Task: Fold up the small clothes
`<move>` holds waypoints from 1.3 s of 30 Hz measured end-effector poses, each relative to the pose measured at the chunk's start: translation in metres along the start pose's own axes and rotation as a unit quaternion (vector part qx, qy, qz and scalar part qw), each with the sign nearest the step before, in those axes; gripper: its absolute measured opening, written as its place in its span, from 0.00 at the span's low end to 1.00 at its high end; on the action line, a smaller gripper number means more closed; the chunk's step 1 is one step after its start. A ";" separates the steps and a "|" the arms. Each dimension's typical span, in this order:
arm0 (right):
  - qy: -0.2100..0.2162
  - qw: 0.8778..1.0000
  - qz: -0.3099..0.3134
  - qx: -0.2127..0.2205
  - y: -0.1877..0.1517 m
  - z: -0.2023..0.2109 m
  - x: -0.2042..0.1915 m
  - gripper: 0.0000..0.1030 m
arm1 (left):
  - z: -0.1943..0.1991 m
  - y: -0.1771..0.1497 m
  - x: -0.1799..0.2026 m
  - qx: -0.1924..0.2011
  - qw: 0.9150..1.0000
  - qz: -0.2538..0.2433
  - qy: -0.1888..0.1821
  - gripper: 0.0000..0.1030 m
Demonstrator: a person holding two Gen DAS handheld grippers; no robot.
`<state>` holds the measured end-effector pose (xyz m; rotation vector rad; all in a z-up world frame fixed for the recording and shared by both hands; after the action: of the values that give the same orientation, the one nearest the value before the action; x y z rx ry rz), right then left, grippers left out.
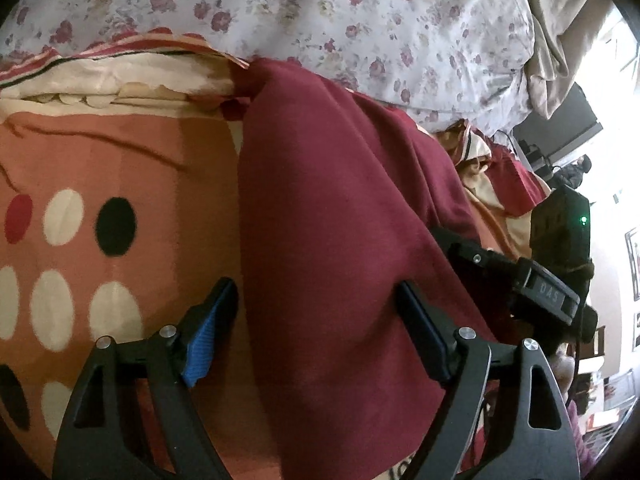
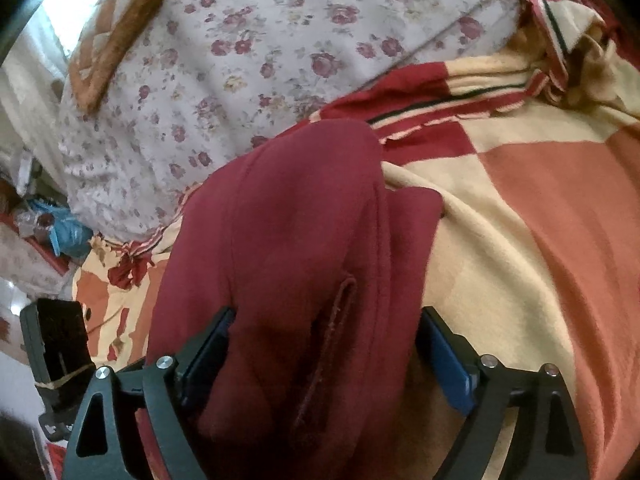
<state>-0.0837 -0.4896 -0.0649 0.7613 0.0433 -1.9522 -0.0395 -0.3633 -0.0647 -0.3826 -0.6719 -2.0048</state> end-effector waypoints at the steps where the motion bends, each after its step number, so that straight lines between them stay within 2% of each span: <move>1: 0.003 1.000 0.008 0.000 -0.001 -0.002 -0.003 0.87 | -0.001 0.000 0.002 -0.002 1.000 -0.002 -0.004 0.80; 2: 0.003 1.000 0.019 0.000 -0.001 -0.003 -0.007 0.83 | -0.002 0.000 0.005 -0.004 1.000 -0.008 -0.008 0.76; 3: 0.003 1.000 0.026 0.001 -0.002 -0.003 -0.009 0.69 | -0.002 -0.001 0.007 -0.003 1.000 -0.013 -0.002 0.73; 4: 0.005 0.999 0.032 0.001 -0.002 -0.001 -0.013 0.65 | 0.000 -0.001 0.009 -0.001 1.000 -0.017 0.004 0.70; 6: -0.006 0.999 0.038 0.008 -0.002 0.005 -0.017 0.56 | 0.007 -0.002 0.012 0.008 1.000 -0.026 0.011 0.56; 8: -0.005 0.999 0.042 0.014 -0.002 0.012 -0.021 0.50 | 0.021 -0.003 0.017 0.017 0.999 -0.030 0.001 0.48; 12: 0.036 0.999 0.031 0.012 -0.008 0.022 -0.036 0.47 | 0.044 -0.011 0.024 0.026 0.999 -0.039 0.001 0.46; 17: 0.058 0.997 0.049 0.002 -0.021 0.026 -0.066 0.46 | 0.078 -0.025 0.025 0.044 0.998 -0.042 0.009 0.46; 22: 0.080 0.994 0.074 -0.012 -0.036 0.022 -0.092 0.46 | 0.097 -0.050 0.008 0.044 0.998 -0.026 0.023 0.46; 24: 0.075 0.993 0.083 -0.034 -0.044 0.012 -0.097 0.46 | 0.093 -0.063 -0.003 0.034 0.999 -0.018 0.037 0.46; 26: 0.041 0.994 0.084 -0.056 -0.053 0.001 -0.090 0.50 | 0.079 -0.079 -0.022 0.002 0.999 0.000 0.050 0.48; 27: 0.020 0.995 0.083 -0.060 -0.057 -0.001 -0.084 0.53 | 0.075 -0.084 -0.028 -0.006 0.999 0.008 0.051 0.55; 30: 0.013 0.997 0.067 -0.033 -0.062 0.019 -0.074 0.55 | 0.087 -0.085 -0.031 0.026 0.997 0.006 0.069 0.61; 33: -0.019 0.996 0.082 0.016 -0.059 0.052 -0.080 0.55 | 0.102 -0.077 -0.025 0.064 0.989 -0.016 0.131 0.61; 35: -0.028 0.992 0.115 0.050 -0.056 0.071 -0.100 0.55 | 0.106 -0.075 -0.020 0.080 0.984 -0.028 0.156 0.61; 39: -0.002 0.982 0.181 0.056 -0.060 0.072 -0.143 0.51 | 0.103 -0.078 -0.022 0.102 0.977 -0.024 0.185 0.61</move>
<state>-0.1251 -0.3706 0.0503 0.7787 -0.1964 -1.6191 -0.0967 -0.2558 -0.0169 0.1304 -0.6440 -1.9585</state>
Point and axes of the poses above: each gripper's, at about its wrist camera, not at the fingertips, and z roughly against the way its jaws point, x to its right, y to its top, the point moved 10 cm from there along -z, roughly the way its jaws point, and after that the axes turned 9 degrees about -x, right-handed, at the moved point
